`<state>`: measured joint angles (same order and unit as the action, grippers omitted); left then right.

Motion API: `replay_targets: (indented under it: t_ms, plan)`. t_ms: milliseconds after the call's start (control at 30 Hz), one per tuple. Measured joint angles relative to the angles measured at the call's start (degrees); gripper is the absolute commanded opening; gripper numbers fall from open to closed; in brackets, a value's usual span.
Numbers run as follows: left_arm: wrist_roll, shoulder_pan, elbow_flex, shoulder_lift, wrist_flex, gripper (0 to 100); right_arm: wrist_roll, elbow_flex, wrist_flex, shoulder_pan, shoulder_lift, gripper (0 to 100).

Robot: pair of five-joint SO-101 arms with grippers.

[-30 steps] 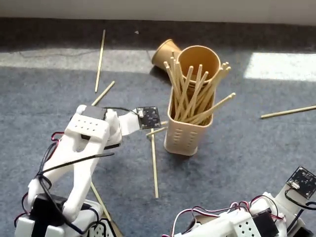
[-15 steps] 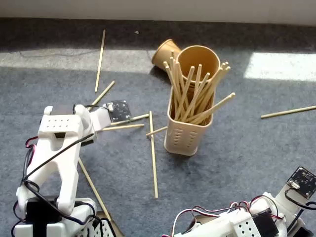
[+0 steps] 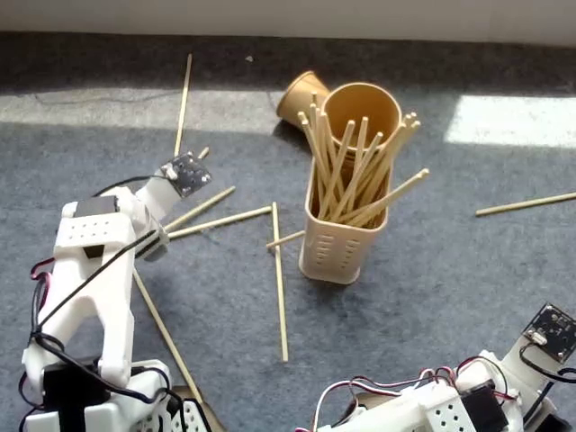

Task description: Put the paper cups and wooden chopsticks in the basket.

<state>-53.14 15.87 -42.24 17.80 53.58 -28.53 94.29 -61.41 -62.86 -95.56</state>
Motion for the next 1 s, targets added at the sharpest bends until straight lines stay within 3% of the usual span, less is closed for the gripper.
replay_targets:
  t_ms: [233,400,533,833,1000]
  plan:
    - [0.79,3.78,4.4,0.0,-3.52,19,0.0,0.0,0.0,0.0,0.0,38.2]
    - [6.68,1.49,4.48,-1.58,-8.26,31,0.0,0.0,0.0,0.0,0.0,38.2]
    - [10.99,0.44,9.93,-11.16,-9.05,32,0.0,0.0,0.0,0.0,0.0,38.2]
    - [12.22,0.26,41.41,-42.9,9.32,32,0.0,0.0,0.0,0.0,0.0,38.2]
    - [8.62,0.18,59.69,-54.68,23.21,32,0.0,0.0,0.0,0.0,0.0,38.2]
